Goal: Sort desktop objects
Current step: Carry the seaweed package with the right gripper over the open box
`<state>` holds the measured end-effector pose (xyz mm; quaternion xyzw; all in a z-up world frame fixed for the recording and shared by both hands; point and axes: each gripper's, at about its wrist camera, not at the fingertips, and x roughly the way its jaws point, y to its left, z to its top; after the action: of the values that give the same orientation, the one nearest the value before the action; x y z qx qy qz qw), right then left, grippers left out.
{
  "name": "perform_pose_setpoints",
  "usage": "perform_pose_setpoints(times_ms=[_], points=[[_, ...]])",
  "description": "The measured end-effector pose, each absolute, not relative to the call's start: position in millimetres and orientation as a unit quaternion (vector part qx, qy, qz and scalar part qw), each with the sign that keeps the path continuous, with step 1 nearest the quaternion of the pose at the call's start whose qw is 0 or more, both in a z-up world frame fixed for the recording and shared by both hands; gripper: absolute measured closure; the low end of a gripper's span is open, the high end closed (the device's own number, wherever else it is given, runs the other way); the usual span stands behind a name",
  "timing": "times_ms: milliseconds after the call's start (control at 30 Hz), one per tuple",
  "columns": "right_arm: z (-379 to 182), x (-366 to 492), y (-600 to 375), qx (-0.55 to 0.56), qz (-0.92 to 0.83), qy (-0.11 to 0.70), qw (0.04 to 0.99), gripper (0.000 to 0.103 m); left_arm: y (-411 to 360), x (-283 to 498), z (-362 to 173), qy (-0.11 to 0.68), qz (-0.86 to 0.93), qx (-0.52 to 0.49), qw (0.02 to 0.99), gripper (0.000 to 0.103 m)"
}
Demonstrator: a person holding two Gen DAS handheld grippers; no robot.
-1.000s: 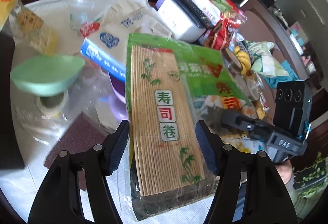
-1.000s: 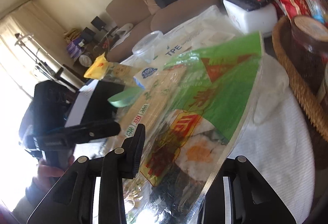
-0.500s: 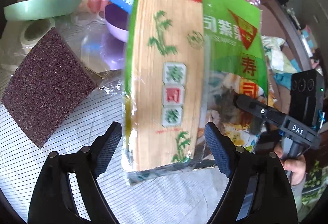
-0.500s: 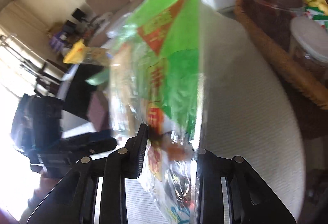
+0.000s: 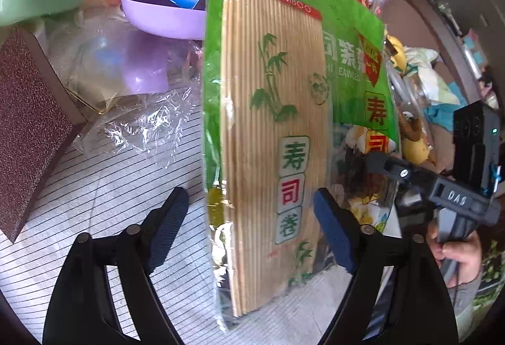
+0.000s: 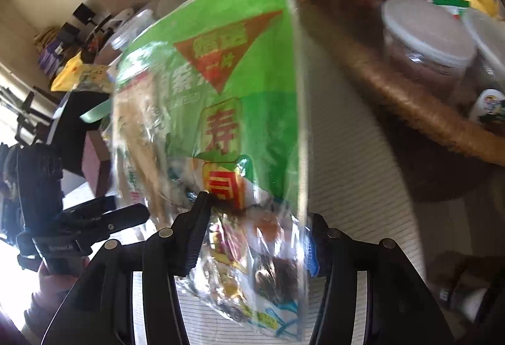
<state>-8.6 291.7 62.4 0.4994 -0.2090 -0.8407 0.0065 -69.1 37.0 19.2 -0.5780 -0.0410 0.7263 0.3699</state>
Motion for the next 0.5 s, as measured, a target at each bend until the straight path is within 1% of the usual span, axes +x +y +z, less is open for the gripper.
perform_pose_setpoints(times_ms=[67,100,167,233,267,300,367,500], points=[[63,-6,300,0.496,-0.843,-0.209,-0.005,0.050,38,-69,19,-0.047,0.723,-0.580,0.372,0.037],[63,-6,303,0.495,-0.843,-0.212,-0.007,0.053,40,-69,19,-0.049,0.722,-0.580,0.373,0.038],[62,-7,303,0.492,-0.842,-0.219,0.004,0.062,43,-68,21,-0.050,0.722,-0.577,0.378,0.044],[59,-9,301,0.493,-0.841,-0.222,0.018,0.066,44,-66,23,-0.048,0.724,-0.575,0.378,0.047],[58,-10,302,0.489,-0.839,-0.237,0.032,0.069,43,-65,24,-0.049,0.725,-0.574,0.377,0.047],[59,-9,304,0.480,-0.838,-0.257,0.048,0.075,40,-64,25,-0.054,0.725,-0.574,0.377,0.047],[65,-6,307,0.457,-0.840,-0.283,0.075,0.081,29,-64,31,-0.075,0.722,-0.571,0.384,0.054],[72,-7,296,0.449,-0.840,-0.287,0.103,0.081,7,-57,59,-0.093,0.730,-0.549,0.397,0.054]])
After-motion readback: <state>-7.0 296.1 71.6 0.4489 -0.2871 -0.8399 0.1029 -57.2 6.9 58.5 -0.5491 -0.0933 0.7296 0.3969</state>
